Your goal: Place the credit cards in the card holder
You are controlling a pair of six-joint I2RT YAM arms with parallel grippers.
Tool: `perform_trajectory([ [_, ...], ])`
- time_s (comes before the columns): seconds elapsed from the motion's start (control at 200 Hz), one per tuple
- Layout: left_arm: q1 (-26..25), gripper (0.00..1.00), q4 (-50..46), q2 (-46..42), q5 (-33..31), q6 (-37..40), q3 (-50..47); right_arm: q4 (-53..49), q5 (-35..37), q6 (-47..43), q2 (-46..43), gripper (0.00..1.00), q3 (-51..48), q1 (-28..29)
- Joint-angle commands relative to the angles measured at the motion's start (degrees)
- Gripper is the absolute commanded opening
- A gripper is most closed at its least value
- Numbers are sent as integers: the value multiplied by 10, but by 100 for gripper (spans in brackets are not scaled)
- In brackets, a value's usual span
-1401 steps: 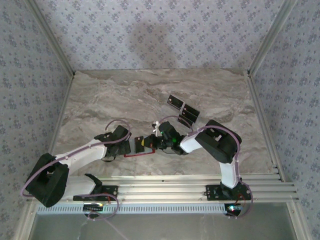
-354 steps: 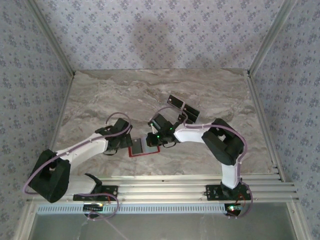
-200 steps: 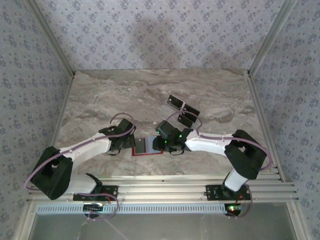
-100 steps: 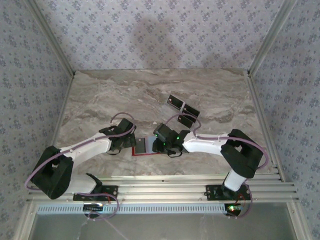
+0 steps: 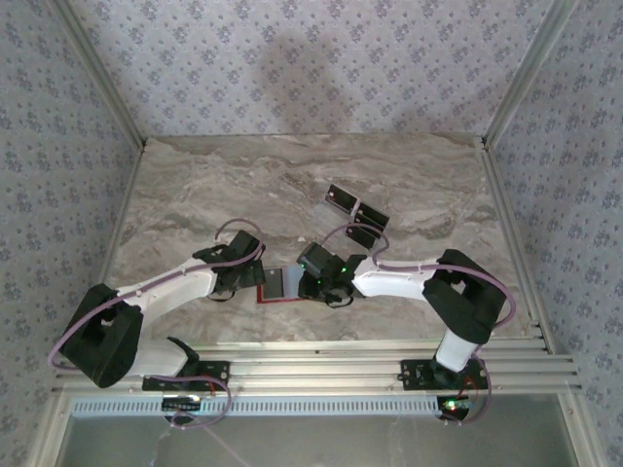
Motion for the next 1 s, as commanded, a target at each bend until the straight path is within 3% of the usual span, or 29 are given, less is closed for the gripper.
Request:
perform_trajectory([
  [0.0, -5, 100, 6, 3, -7, 3, -1, 1, 9, 8, 7, 31, 1, 6],
  [0.125, -5, 100, 8, 5, -6, 3, -1, 2, 9, 6, 7, 27, 1, 6],
  [0.755, -5, 100, 12, 5, -5, 3, -4, -7, 21, 7, 1, 24, -1, 10],
  [0.994, -4, 100, 13, 9, -5, 4, -1, -9, 16, -1, -4, 11, 2, 4],
])
